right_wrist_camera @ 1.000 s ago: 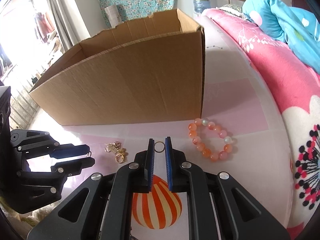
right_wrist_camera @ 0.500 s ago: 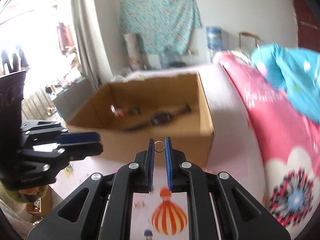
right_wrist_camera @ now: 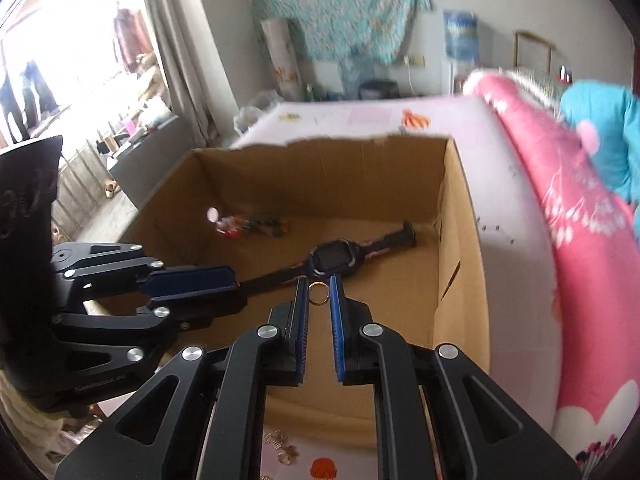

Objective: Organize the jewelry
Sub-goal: 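Carry the gold ring into the box and open the right gripper, then withdraw both grippers from the box back over the table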

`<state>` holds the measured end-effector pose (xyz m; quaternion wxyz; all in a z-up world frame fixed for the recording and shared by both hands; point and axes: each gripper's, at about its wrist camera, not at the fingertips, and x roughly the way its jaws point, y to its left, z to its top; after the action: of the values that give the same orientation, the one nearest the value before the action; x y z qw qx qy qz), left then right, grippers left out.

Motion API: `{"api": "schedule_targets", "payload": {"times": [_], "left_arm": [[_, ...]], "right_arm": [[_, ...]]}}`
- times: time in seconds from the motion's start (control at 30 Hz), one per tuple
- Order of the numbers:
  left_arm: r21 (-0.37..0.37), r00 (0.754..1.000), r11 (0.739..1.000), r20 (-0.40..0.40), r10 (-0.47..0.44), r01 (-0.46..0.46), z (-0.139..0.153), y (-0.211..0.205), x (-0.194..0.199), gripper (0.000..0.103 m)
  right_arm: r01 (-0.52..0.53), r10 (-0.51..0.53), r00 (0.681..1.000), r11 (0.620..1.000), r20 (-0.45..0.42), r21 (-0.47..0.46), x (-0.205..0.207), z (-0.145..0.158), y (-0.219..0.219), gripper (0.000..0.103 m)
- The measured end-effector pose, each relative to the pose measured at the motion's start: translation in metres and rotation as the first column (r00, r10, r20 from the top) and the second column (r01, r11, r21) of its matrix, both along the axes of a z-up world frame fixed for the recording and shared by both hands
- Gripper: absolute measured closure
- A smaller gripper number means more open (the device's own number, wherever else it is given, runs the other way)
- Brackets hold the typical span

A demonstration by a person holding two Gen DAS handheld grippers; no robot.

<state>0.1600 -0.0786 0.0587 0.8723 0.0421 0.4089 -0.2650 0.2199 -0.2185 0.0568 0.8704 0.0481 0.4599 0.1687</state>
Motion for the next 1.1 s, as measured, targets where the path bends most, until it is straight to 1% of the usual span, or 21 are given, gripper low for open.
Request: {"api": "schedule_targets", "payload": {"times": [0.1,0.13,0.17,0.23,0.33,0.47,0.53,0.63,0.73,0.8,0.9,0.97,1.0,1.03,1.07,1.1], "left_arm": [[-0.019,1.000,1.000,-0.025,0.013,-0.013,-0.006,0.001,0.008,0.082],[-0.032,0.999,0.999,-0.028,0.019,-0.020,-0.007,0.003,0.010,0.077],[-0.055,0.999,0.998,-0.030,0.023,-0.025,-0.006,0.005,0.010,0.076],[-0.083,0.999,0.996,-0.033,0.027,-0.030,-0.006,0.008,0.011,0.076],[-0.117,0.998,0.992,-0.030,0.047,-0.050,-0.001,0.016,0.008,0.076],[-0.167,0.998,0.984,-0.012,0.068,-0.069,0.010,0.027,-0.002,0.076],[-0.175,0.997,0.982,0.008,0.076,-0.073,0.016,0.030,-0.008,0.076],[-0.173,0.995,0.982,0.048,0.087,-0.077,0.027,0.034,-0.022,0.069],[-0.171,0.992,0.983,0.088,0.086,-0.070,0.035,0.040,-0.040,0.067],[-0.171,0.990,0.983,0.111,0.084,-0.065,0.040,0.044,-0.054,0.061],[-0.151,0.988,0.987,0.134,0.081,-0.060,0.043,0.047,-0.073,0.054],[-0.134,0.986,0.989,0.145,0.082,-0.062,0.042,0.049,-0.084,0.044],[-0.126,0.985,0.990,0.150,0.081,-0.062,0.042,0.049,-0.089,0.043],[-0.115,0.985,0.991,0.154,0.082,-0.065,0.041,0.049,-0.095,0.040],[-0.105,0.985,0.992,0.153,0.084,-0.069,0.039,0.050,-0.100,0.036],[-0.095,0.985,0.993,0.149,0.088,-0.074,0.036,0.050,-0.104,0.035]], "right_arm": [[0.020,-0.020,0.999,1.000,-0.032,-0.008,0.007,-0.010,-0.006,0.091],[0.023,-0.023,0.999,1.000,-0.031,0.000,0.006,-0.011,-0.008,0.091],[0.021,-0.021,0.999,1.000,-0.028,0.010,0.006,-0.011,-0.009,0.090],[0.029,-0.029,0.999,0.999,-0.014,0.018,0.003,-0.007,-0.011,0.083],[0.043,-0.043,0.999,0.999,0.020,0.028,-0.002,0.001,-0.014,0.076],[0.053,-0.056,0.997,0.997,0.059,0.050,-0.013,0.014,-0.020,0.075],[0.061,-0.066,0.995,0.996,0.076,0.061,-0.019,0.020,-0.023,0.075],[0.070,-0.078,0.992,0.994,0.098,0.087,-0.032,0.029,-0.027,0.073],[0.075,-0.089,0.989,0.991,0.121,0.111,-0.046,0.037,-0.030,0.067],[0.074,-0.091,0.987,0.989,0.135,0.129,-0.057,0.041,-0.031,0.066],[0.071,-0.095,0.983,0.986,0.157,0.153,-0.076,0.046,-0.031,0.056],[0.072,-0.099,0.980,0.985,0.172,0.157,-0.088,0.048,-0.031,0.051],[0.071,-0.099,0.979,0.985,0.179,0.158,-0.095,0.048,-0.030,0.045],[0.071,-0.099,0.978,0.985,0.181,0.158,-0.099,0.048,-0.029,0.042],[0.072,-0.101,0.978,0.985,0.185,0.157,-0.104,0.047,-0.028,0.042],[0.076,-0.104,0.977,0.985,0.186,0.152,-0.110,0.045,-0.027,0.040]]}}
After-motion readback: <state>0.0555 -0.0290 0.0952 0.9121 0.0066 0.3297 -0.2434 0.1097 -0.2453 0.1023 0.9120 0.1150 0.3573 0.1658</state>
